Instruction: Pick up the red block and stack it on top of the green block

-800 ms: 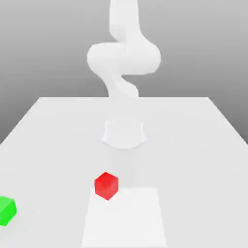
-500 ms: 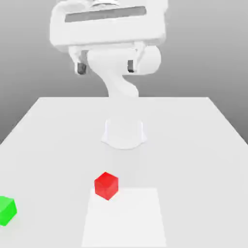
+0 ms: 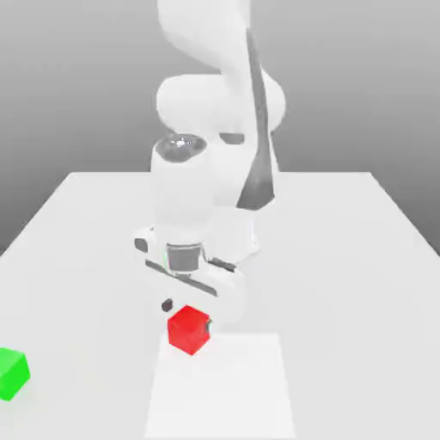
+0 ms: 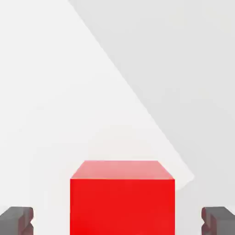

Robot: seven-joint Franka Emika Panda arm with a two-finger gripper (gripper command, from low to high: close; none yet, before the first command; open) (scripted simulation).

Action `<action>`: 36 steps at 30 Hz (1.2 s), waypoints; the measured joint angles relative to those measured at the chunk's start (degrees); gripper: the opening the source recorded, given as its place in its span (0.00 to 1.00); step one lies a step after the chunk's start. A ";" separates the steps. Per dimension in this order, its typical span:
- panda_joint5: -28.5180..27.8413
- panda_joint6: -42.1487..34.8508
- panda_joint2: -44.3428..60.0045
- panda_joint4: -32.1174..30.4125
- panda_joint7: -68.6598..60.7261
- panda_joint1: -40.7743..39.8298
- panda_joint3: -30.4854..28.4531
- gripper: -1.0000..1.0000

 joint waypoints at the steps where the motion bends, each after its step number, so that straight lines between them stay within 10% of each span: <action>1: 0.00 0.00 0.00 0.00 0.00 0.00 0.00 0.00; 16: 0.62 -13.94 -15.08 -1.13 -0.36 -0.81 0.03 0.00; 36: 6.28 -24.98 8.74 33.44 -2.66 -20.13 -9.29 0.00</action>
